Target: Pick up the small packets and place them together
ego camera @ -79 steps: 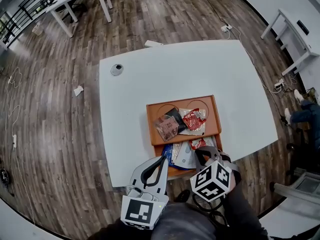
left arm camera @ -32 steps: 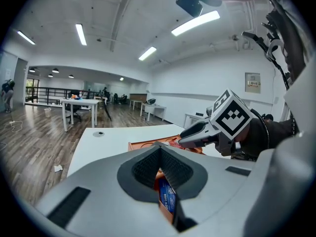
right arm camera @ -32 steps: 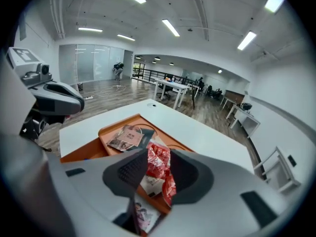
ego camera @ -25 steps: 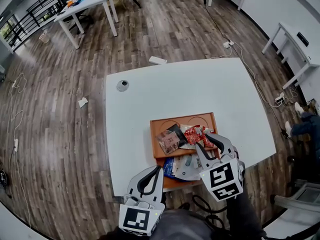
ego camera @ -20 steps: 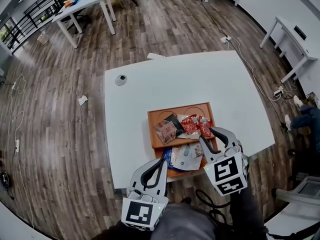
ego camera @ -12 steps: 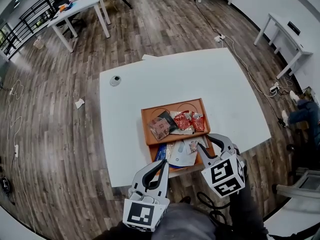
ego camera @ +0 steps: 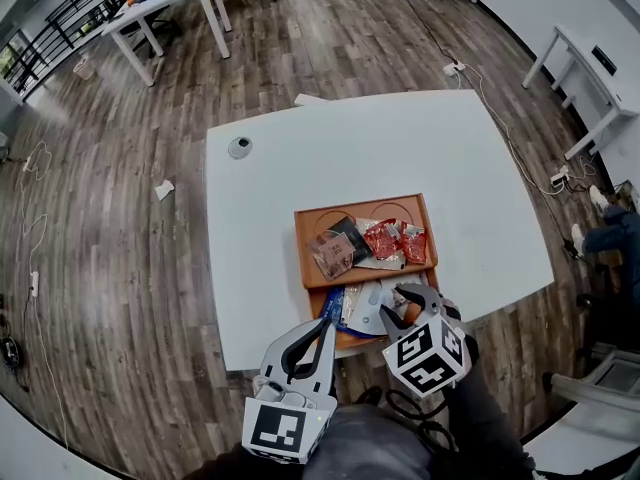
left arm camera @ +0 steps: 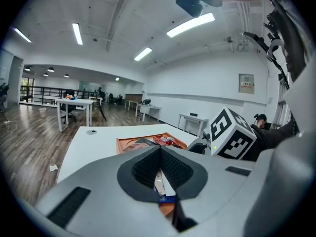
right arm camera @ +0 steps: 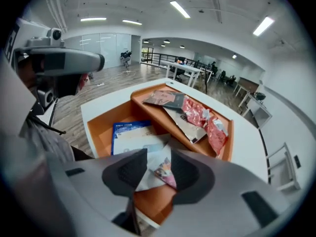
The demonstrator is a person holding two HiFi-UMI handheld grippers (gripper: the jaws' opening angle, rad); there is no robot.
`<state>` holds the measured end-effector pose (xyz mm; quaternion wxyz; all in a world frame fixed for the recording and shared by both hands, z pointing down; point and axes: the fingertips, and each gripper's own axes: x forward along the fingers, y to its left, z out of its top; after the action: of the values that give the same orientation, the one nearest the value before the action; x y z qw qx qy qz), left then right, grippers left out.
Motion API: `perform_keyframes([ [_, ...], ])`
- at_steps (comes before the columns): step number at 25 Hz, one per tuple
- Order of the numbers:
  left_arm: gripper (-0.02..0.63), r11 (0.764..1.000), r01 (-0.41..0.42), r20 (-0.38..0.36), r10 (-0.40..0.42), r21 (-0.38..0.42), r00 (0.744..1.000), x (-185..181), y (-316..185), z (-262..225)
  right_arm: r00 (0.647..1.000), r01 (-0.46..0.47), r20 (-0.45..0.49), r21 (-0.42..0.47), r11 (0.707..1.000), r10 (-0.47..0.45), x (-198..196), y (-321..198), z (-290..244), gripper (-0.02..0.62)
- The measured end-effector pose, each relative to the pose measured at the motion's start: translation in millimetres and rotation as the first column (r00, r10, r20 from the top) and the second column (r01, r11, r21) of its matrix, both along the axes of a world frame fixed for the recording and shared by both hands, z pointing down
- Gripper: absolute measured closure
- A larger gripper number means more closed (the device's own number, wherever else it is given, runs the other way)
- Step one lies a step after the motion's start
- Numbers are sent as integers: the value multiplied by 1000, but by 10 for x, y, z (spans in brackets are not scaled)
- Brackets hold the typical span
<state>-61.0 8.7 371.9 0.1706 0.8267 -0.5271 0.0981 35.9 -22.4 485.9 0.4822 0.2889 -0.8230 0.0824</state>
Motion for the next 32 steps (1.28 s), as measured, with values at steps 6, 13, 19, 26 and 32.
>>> perform_keyframes([
  [6,603,1000,15,-6,-15,-25,1000,-96,-84,81,996,18,-82,-101,995,-26,45,2,281,396],
  [13,603,999,5,-18,-6,-49,1000,-115,-181,146,983,39,-174,-144,989,-64,39,8,366,395],
  [19,603,999,2,-24,-3,-47,1000,-117,-208,164,985,53,-156,-149,988,-76,4,50,395,589],
  [26,603,1000,-3,-18,2,-24,1000,-76,-125,65,997,33,-69,-98,995,-40,2,91,136,589],
  [32,603,1000,-26,-16,26,16,1000,66,-21,-89,998,37,52,-36,999,-35,-58,207,-339,589],
])
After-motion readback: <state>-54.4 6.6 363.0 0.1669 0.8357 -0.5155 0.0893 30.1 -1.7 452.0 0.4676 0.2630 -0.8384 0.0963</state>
